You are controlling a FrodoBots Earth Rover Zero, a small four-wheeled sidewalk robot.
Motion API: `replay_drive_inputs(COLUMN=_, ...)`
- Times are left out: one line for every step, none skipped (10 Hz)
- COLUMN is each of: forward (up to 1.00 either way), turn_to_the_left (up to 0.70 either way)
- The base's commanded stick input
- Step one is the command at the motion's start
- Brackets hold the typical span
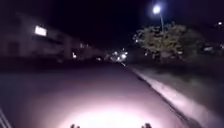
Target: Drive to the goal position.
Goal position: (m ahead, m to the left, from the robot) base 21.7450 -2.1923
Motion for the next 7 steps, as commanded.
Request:
replay_drive_inputs(forward=0.70, turn_to_the_left=0.00)
replay_drive_inputs(forward=0.70, turn_to_the_left=0.00)
replay_drive_inputs(forward=0.70, turn_to_the_left=0.00)
replay_drive_inputs(forward=0.70, turn_to_the_left=0.00)
replay_drive_inputs(forward=0.70, turn_to_the_left=0.00)
replay_drive_inputs(forward=0.70, turn_to_the_left=0.00)
replay_drive_inputs(forward=0.70, turn_to_the_left=0.00)
